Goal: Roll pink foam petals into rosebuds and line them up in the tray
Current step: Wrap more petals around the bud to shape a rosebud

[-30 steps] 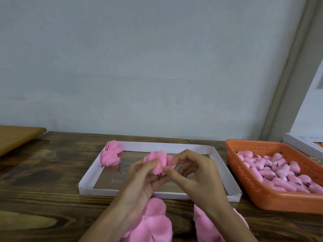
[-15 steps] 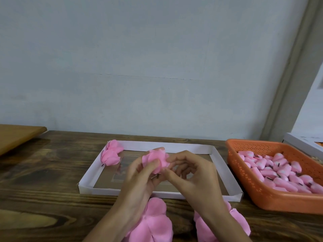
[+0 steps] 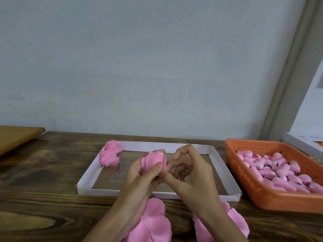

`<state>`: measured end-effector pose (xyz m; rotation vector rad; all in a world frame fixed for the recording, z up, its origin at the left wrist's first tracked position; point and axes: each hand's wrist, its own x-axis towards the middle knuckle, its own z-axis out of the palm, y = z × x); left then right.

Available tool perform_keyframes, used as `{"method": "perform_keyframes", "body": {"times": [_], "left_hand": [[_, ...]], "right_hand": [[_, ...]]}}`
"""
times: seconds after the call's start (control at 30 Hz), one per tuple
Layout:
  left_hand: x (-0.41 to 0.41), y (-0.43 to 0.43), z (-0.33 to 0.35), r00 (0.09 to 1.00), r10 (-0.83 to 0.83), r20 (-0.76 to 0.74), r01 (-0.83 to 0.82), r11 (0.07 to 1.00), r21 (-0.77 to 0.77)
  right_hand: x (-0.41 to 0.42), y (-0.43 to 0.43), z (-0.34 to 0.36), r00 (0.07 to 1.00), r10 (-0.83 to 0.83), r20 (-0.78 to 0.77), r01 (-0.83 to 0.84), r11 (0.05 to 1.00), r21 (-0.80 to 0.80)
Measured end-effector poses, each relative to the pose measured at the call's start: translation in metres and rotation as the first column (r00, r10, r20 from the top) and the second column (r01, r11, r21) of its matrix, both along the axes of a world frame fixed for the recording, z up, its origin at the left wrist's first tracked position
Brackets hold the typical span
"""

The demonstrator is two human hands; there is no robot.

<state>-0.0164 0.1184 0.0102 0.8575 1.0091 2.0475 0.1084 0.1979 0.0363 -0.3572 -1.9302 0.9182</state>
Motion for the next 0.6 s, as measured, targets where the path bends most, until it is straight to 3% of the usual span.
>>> {"method": "perform_keyframes", "body": {"times": [0.23, 0.47, 0.6], "left_hand": [[0.000, -0.002, 0.004, 0.995, -0.101, -0.015, 0.101, 0.994, 0.032], [-0.003, 0.001, 0.000, 0.997, -0.079, 0.022, 0.078, 0.996, 0.046], [-0.005, 0.002, -0.004, 0.998, -0.052, -0.027, 0.053, 0.998, 0.024]], "right_hand": [[0.000, -0.001, 0.001, 1.000, 0.021, 0.006, -0.022, 0.999, 0.027], [0.002, 0.007, -0.001, 0.998, 0.053, 0.021, -0.054, 0.997, 0.057], [0.003, 0.009, 0.001, 0.993, 0.115, -0.020, -0.116, 0.993, -0.011]]}}
